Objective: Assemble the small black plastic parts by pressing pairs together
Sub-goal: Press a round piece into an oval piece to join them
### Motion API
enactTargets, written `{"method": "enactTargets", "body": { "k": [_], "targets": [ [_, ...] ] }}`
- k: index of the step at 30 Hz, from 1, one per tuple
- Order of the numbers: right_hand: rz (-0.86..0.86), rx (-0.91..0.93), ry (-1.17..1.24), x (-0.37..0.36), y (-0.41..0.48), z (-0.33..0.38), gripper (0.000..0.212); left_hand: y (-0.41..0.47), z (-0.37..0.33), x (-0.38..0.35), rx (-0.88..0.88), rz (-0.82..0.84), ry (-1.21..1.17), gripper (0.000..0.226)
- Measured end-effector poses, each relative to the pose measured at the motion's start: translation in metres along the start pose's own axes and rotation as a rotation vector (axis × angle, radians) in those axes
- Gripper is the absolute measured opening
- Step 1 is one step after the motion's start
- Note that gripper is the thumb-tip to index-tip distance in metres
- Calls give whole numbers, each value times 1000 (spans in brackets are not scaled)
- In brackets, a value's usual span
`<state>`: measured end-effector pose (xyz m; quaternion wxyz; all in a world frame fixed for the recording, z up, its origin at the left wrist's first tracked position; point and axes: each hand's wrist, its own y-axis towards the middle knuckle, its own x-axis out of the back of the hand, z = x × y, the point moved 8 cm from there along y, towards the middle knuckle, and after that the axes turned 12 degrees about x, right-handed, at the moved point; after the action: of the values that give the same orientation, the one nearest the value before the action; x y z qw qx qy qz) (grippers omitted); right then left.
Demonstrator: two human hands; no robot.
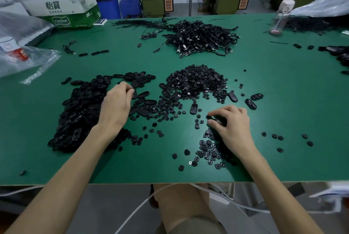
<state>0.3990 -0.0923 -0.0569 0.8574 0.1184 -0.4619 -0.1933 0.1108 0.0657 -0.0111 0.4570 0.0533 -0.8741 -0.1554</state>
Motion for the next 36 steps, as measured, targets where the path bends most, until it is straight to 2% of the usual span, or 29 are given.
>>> {"method": "enactTargets", "body": {
  "k": [3, 5, 9, 12, 19, 25, 27, 31, 33, 36],
  "targets": [
    [-11, 9, -26, -1, 1, 1, 6, -12, -20, -26, 175, 280, -385, 14],
    [-12, 11, -30, -2, 1, 1, 3, -27, -41, -45, 210, 429, -564, 16],
    [-1, 2, -42, -3, 0, 2, 4, -57, -83, -75, 200, 613, -833, 14],
    [1, 15, -57, -2, 0, 5, 5, -72, -105, -96, 209, 702, -941, 18],
    [3, 109, -246, -2, -1, 19, 20, -78, -104, -113, 256, 712, -1065, 25],
    [-33, 137, -237, 1, -1, 21, 17, -81, -104, -113, 206, 698, -1018, 27],
    [-122, 122, -82, 9, -2, 20, 12, -81, -104, -112, 203, 687, -1018, 27],
    [-248, -63, 434, 19, -5, -4, 11, -81, -104, -111, 171, 673, -992, 28],
    [-256, -82, 557, 20, -6, -8, 11, -82, -104, -111, 158, 670, -985, 29],
    [-246, -52, 614, 19, -6, -5, 12, -82, -104, -113, 158, 675, -998, 28]
  ]
}}
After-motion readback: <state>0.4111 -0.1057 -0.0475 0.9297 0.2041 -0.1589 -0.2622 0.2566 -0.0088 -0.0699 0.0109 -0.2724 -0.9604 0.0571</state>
